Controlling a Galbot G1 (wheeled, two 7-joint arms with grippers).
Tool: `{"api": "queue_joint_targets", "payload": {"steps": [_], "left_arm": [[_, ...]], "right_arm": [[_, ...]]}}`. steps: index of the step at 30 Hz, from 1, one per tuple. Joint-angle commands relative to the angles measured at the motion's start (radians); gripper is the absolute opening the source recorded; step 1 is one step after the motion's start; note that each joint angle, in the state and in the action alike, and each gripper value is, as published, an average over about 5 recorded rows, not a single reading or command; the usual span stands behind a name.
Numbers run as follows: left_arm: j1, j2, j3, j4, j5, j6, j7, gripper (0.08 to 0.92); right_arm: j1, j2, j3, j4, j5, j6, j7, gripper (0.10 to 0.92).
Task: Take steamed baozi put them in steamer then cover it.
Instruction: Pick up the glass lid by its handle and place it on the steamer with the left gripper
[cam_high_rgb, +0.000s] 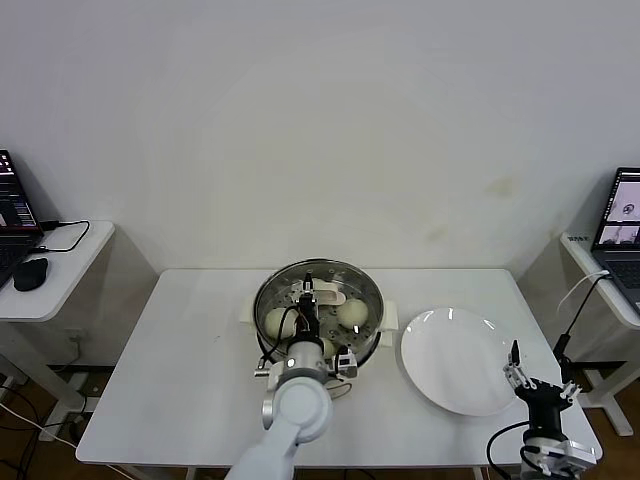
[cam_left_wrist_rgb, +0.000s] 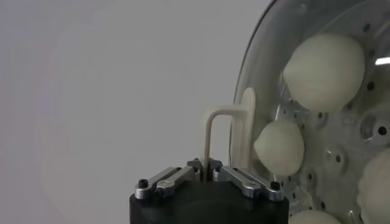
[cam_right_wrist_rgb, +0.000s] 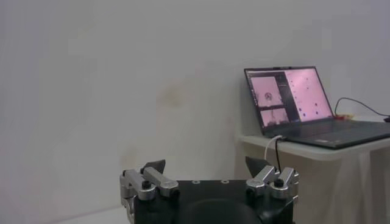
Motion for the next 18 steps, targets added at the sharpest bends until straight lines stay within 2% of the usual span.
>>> {"api": "queue_joint_targets", "payload": {"steps": [1,4,7,18], "left_arm": [[0.0,0.004,-0.003,-0.004,-0.002,0.0,0.003,0.14],[0.002,0.001,-0.002,-0.01,0.0,0.003,0.012,0.14],[0.003,0.001,-0.002,-0.027,-0.003,0.004,0.025,0.176],[0.041,0.027,0.029,-0.132,-0.015,0.011,0.073,0.491]], "right_arm": [[-0.001,0.001,0.0,0.001,0.0,0.001,0.0,0.823],[-0.001,0.001,0.0,0.002,0.0,0.0,0.0,0.823],[-0.001,0.001,0.0,0.003,0.0,0.0,0.001,0.823],[-0.001,0.003,0.001,0.003,-0.002,-0.001,0.001,0.823]]}}
